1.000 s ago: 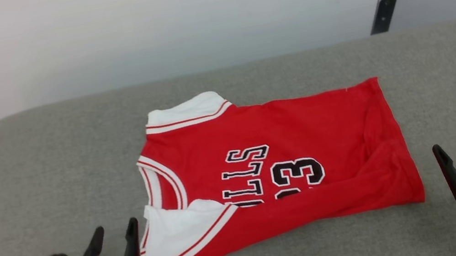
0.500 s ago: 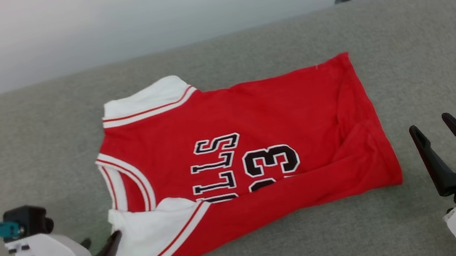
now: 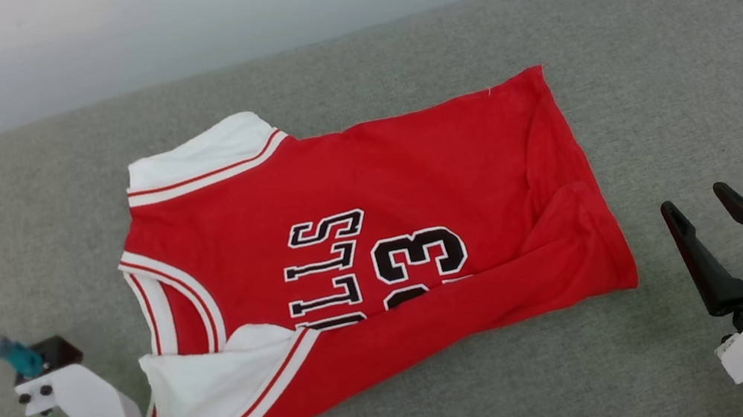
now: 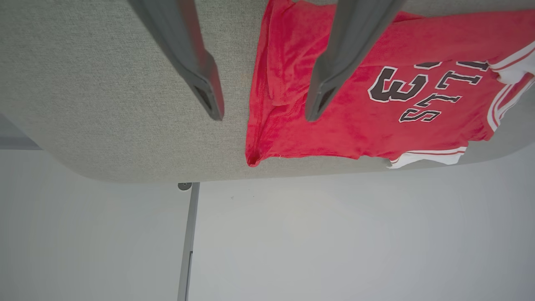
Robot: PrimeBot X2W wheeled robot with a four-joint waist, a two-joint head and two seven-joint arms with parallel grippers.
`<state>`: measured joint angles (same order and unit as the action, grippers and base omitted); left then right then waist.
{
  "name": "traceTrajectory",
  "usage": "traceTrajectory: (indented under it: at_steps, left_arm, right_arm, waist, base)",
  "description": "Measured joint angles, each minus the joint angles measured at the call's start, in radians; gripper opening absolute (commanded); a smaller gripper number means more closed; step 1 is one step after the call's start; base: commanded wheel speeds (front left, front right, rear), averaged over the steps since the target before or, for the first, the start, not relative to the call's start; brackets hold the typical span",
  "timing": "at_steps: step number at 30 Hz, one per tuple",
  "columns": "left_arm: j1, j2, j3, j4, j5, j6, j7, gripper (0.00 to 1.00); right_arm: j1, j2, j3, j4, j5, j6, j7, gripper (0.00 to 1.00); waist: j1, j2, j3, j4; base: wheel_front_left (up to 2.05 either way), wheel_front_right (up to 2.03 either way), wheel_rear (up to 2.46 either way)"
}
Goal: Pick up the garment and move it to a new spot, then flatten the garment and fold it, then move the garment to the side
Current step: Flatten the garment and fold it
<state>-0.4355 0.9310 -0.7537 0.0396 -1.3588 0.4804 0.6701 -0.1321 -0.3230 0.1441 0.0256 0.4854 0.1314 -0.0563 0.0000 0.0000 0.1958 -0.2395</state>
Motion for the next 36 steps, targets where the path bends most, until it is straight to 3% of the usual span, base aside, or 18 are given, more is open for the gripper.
traceTrajectory:
  at_steps: [10, 22, 23, 24, 25, 31, 36]
  left_arm:
    - [-0.065, -0.051, -0.036, 0.022, -0.004, 0.034, 0.083, 1.0]
    - [-0.165, -0.13, -0.118, 0.183, 0.081, -0.063, 0.117, 0.97]
    - [-0.171, -0.141, -0.118, 0.201, 0.078, -0.067, 0.12, 0.48]
    - [-0.175, -0.148, -0.117, 0.216, 0.074, -0.075, 0.124, 0.07]
    - [-0.18, -0.151, -0.12, 0.231, 0.076, -0.08, 0.124, 0.0]
    - [-0.195, -0.163, -0.116, 0.278, 0.083, -0.111, 0.109, 0.0]
    - [-0.199, -0.152, -0.117, 0.269, 0.094, -0.129, 0.095, 0.0]
  right_arm:
    - [-0.017, 0.005, 0.01, 0.007, 0.015, 0.0, 0.018, 1.0]
    - [-0.04, 0.016, 0.019, 0.01, 0.018, 0.0, 0.036, 1.0]
    - [-0.041, 0.016, 0.021, 0.011, 0.019, 0.0, 0.042, 1.0]
    - [-0.042, 0.015, 0.024, 0.011, 0.02, 0.0, 0.048, 1.0]
    - [-0.042, 0.015, 0.028, 0.013, 0.022, 0.0, 0.057, 1.0]
    - [-0.048, -0.002, 0.04, 0.024, 0.045, 0.0, 0.154, 1.0]
    - [-0.049, -0.043, 0.04, 0.027, 0.092, 0.0, 0.342, 1.0]
  waist:
    - [0.0, 0.0, 0.022, 0.011]
    - [0.0, 0.0, 0.046, 0.021]
    - [0.0, 0.0, 0.047, 0.021]
    - [0.0001, 0.0, 0.048, 0.021]
    - [0.0, 0.0, 0.048, 0.022]
    - [0.0, 0.0, 0.047, 0.022]
    - [0.0, 0.0, 0.045, 0.03]
  base:
    - [0.0, 0.0, 0.0]
    - [0.0, 0.0, 0.0]
    - [0.0, 0.0, 0.0]
    - [0.0, 0.0, 0.0]
    - [0.0, 0.0, 0.0]
    - [0.0, 0.0, 0.0]
    - [0.0, 0.0, 0.0]
